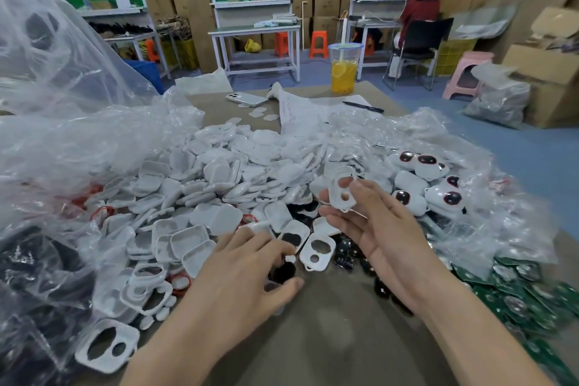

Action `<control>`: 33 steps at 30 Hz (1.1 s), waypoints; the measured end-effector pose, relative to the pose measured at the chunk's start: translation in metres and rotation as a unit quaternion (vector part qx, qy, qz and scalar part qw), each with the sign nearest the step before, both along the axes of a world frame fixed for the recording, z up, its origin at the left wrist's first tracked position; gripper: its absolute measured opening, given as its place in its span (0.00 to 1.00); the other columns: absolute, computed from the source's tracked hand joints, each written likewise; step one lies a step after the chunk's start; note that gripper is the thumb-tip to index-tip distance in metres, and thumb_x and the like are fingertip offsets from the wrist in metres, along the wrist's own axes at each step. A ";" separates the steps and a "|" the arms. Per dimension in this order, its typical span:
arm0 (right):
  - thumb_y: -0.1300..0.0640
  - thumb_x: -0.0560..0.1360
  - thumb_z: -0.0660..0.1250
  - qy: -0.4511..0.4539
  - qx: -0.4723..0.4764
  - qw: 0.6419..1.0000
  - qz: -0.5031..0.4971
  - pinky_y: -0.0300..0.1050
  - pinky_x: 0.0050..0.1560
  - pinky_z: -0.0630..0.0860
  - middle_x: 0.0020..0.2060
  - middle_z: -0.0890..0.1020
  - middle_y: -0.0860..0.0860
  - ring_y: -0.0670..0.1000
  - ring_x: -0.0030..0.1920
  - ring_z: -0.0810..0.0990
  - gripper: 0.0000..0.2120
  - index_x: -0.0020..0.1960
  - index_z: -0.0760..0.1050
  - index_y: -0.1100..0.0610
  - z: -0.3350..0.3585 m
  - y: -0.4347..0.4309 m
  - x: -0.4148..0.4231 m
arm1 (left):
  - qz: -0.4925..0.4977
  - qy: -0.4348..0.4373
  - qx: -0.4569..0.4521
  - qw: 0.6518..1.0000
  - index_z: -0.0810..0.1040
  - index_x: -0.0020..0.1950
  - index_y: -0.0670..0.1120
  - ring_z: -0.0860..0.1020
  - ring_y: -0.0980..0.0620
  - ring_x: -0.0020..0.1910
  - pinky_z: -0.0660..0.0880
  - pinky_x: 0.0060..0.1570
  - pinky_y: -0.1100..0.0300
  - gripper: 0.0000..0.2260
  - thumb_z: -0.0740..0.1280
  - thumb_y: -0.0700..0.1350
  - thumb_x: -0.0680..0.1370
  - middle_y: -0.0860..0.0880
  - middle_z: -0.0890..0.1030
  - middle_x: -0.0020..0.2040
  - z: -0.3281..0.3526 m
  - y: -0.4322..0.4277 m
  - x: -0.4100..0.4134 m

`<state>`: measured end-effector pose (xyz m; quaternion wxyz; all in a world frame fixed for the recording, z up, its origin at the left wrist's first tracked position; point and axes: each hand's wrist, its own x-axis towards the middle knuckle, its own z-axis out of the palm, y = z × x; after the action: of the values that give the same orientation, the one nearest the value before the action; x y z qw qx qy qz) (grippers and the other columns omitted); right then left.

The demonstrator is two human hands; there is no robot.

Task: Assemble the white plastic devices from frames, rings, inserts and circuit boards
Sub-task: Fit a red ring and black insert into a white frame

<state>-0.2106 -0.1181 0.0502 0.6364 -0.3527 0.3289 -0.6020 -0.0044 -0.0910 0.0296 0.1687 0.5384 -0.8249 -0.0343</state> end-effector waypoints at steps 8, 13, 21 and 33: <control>0.53 0.71 0.72 0.043 0.001 0.998 0.037 0.42 0.54 0.81 0.51 0.86 0.57 0.56 0.55 0.85 0.17 0.57 0.79 0.60 -0.001 0.000 0.004 | 0.026 0.215 0.002 0.976 0.83 0.57 0.59 0.74 0.64 0.52 0.67 0.54 0.73 0.09 0.69 0.57 0.78 0.63 0.79 0.48 0.006 0.003 -0.012; 0.50 0.69 0.72 0.086 0.018 0.994 0.061 0.41 0.43 0.81 0.51 0.84 0.64 0.55 0.48 0.85 0.20 0.56 0.78 0.60 0.002 0.002 0.007 | -0.004 0.757 0.349 0.552 0.87 0.54 0.43 0.79 0.55 0.38 0.79 0.40 0.64 0.14 0.74 0.48 0.73 0.47 0.82 0.44 0.022 -0.007 -0.003; 0.48 0.68 0.73 0.110 0.013 0.990 0.088 0.39 0.44 0.81 0.49 0.86 0.59 0.54 0.46 0.86 0.06 0.41 0.84 0.50 -0.003 0.001 0.010 | -0.014 0.816 0.437 0.378 0.84 0.58 0.36 0.80 0.52 0.39 0.81 0.39 0.61 0.18 0.79 0.41 0.70 0.42 0.79 0.48 0.018 -0.017 0.002; 0.51 0.73 0.71 0.093 0.010 0.990 0.108 0.40 0.51 0.81 0.52 0.86 0.57 0.57 0.54 0.86 0.08 0.50 0.86 0.49 -0.015 -0.006 0.012 | -0.003 0.788 0.404 0.465 0.86 0.55 0.43 0.81 0.52 0.41 0.81 0.40 0.60 0.13 0.79 0.44 0.72 0.43 0.82 0.49 0.016 -0.015 0.001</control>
<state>-0.1990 -0.1240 0.0352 0.6679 -0.4342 0.3521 -0.4913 -0.0036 -0.1056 0.0456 0.5104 0.2892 -0.2384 -0.7739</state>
